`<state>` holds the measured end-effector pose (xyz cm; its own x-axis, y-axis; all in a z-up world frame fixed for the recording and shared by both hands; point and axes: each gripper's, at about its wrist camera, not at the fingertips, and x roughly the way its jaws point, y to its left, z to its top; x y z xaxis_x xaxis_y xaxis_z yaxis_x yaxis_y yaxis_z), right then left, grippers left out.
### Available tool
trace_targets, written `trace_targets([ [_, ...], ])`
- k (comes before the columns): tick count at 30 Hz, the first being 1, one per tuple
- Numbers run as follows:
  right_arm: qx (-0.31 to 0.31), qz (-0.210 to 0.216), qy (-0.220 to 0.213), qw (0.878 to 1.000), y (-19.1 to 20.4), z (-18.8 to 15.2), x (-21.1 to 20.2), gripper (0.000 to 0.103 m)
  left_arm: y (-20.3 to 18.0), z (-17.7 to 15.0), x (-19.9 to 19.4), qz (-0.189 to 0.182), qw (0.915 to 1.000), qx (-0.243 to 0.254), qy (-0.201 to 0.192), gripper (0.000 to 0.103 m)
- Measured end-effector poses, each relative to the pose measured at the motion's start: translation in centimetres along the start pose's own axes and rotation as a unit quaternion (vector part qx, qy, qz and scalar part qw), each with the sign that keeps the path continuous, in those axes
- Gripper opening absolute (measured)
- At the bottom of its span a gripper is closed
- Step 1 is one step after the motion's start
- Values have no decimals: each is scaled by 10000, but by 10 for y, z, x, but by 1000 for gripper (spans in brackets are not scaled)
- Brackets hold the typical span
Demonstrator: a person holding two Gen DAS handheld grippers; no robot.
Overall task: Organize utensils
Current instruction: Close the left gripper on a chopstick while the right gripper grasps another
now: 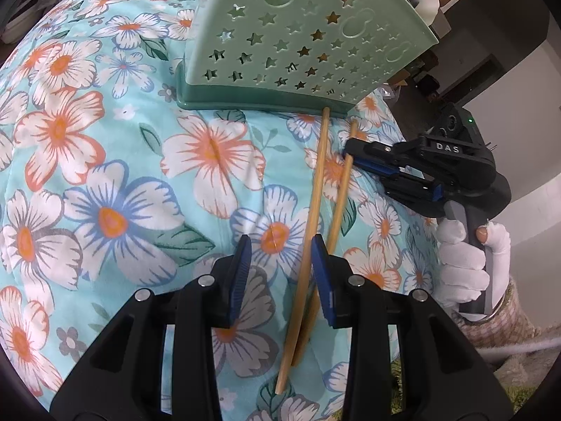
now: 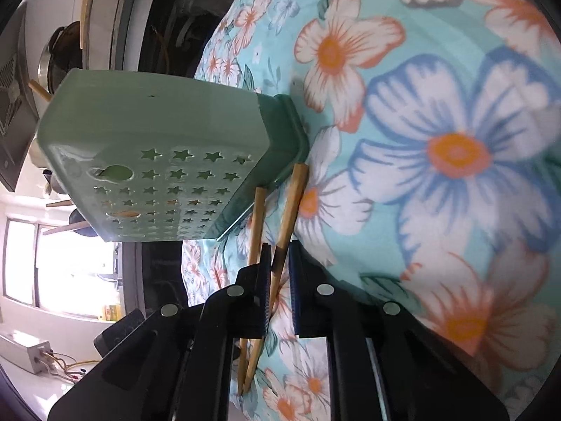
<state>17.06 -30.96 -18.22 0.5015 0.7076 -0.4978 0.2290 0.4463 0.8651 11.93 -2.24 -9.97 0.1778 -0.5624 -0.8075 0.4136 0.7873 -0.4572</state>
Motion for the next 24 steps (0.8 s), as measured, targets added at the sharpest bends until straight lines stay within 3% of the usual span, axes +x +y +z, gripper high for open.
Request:
trace_targets([
  [8,173,-346,-17,9992,-18,8,-42,12,-3,1,4,18,10000,11,12,34],
  [15,257,-313,17,9992,-16,10,-27,20,-10,3,8,123,9999,90,11,36],
  [18,129,-426,-75,9990,-10,8,-21,20,-11,3,10,139,9999,61,-9,37],
  [21,-54,-618,-171,9979,-5,4,-20,11,-12,3,12,178,9998,78,-9,37],
  [24,-62,-499,-151,9986,-9,1,-26,11,-14,4,12,231,9996,133,0,37],
])
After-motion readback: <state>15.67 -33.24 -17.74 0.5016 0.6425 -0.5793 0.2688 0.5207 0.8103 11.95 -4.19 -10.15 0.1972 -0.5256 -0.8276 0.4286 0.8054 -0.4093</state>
